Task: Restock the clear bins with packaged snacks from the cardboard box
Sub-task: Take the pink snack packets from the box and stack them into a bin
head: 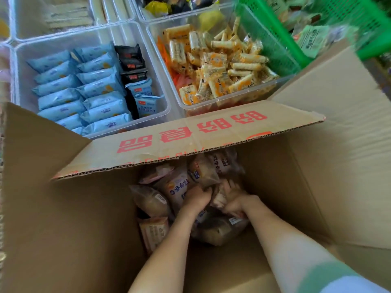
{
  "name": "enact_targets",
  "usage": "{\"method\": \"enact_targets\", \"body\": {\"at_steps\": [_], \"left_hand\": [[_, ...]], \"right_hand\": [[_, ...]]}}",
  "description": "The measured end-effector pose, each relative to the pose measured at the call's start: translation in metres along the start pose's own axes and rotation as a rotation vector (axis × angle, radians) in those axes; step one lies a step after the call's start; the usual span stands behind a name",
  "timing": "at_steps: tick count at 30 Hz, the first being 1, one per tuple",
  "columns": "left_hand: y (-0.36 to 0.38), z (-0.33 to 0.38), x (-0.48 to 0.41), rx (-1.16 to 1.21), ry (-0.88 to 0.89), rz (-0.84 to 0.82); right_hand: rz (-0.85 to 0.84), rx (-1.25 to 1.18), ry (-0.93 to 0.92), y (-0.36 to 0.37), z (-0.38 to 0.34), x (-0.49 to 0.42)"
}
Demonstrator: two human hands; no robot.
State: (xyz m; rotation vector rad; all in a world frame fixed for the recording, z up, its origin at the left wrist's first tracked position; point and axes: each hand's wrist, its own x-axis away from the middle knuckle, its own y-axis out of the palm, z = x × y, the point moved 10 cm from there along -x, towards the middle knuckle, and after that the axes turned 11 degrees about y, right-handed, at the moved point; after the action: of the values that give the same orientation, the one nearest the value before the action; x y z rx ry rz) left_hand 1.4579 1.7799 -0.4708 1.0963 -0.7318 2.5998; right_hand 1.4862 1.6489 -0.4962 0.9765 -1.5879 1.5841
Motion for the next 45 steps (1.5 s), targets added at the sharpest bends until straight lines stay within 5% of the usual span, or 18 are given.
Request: {"method": "enact_targets", "body": {"at_steps": [6,12,21,23,25,27,30,38,45], "left_hand": [[0.011,0.012,0.016,0.448,-0.088,0.066],[0.0,0.072,0.089,0.754,0.071,0.056],[-0.08,0.077,0.228,0.721,0.435,0.551],[-0.105,0.073,0.263,0.756,0.518,0.64],[-0.134,0.07,0.303,0.814,0.596,0.719],[-0.163,0.066,0.333,0.838,0.664,0.775],[-0.206,0.057,0.367,0.866,0.735,0.838],[-0.331,0.005,0.409,0.819,0.867,1.033],[-0.473,-0.088,0.371,0.725,0.657,1.214]], "right_hand": [[0.226,0.102,-0.116,-0.05,-0.006,0.067],[0.512,-0.016,-0.343,-0.08,-0.024,0.167],[0.896,-0.565,-0.39,-0.103,-0.014,0.309],[0.763,-0.947,-0.463,-0.104,-0.016,0.329],[0.449,-1.224,-0.631,-0.099,-0.045,0.345],[0.205,-1.299,-0.81,-0.098,-0.086,0.369],[0.058,-1.297,-1.011,-0.106,-0.145,0.417],[0.157,-1.104,-1.074,-0.147,-0.283,0.439],[0.52,-0.95,-0.793,-0.196,-0.421,0.368]]}}
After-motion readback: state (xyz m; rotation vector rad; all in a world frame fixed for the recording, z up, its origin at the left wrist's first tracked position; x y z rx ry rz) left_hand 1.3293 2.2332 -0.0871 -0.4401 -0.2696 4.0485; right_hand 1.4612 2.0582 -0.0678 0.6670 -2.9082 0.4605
